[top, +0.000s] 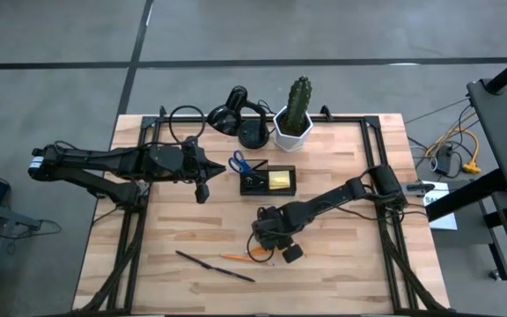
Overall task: Pick and place office supplies into organizer
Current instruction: Put the top yellow pencil into the black desk organizer
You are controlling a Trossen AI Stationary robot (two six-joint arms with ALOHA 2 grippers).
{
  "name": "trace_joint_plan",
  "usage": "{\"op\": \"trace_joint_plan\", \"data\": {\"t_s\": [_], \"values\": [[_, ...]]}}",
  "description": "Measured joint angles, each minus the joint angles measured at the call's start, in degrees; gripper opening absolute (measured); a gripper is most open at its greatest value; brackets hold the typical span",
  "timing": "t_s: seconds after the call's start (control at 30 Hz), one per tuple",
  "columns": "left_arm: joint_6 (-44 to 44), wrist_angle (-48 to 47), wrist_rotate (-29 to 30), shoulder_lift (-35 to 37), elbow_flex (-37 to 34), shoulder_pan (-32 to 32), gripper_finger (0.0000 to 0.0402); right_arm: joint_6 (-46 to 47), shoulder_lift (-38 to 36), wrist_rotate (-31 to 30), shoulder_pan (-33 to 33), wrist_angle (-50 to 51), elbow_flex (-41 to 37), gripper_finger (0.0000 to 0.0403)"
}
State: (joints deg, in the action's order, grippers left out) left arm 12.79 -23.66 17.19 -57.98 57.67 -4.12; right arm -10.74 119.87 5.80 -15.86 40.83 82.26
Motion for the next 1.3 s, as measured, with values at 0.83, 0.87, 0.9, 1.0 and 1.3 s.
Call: {"op": "trace_joint_plan", "data": {"t_s": [0.83, 0.87, 0.9, 1.0, 1.3], "values": [[0.1, 0.0, 0.0, 0.0, 0.0, 0.0, 0.0008, -0.8, -0.2, -1.3, 0.4, -0.5, 0.0, 0.0013], [0.1, 0.0, 0.0, 0.0, 0.0, 0.0, 0.0008, -0.8, -0.2, -1.5, 0.7, -0.5, 0.1, 0.0013], [0.1, 0.0, 0.0, 0.0, 0.0, 0.0, 0.0008, -0.6, -0.2, -1.5, 0.9, -0.5, 0.3, 0.0013], [0.1, 0.0, 0.0, 0.0, 0.0, 0.0, 0.0008, 0.9, -0.4, -1.7, 1.8, -0.6, 1.0, 0.0013], [0.2, 0.1, 0.0, 0.0, 0.0, 0.0, 0.0008, 2.4, -3.8, -1.5, 5.2, -1.7, 1.3, 0.0013]]}}
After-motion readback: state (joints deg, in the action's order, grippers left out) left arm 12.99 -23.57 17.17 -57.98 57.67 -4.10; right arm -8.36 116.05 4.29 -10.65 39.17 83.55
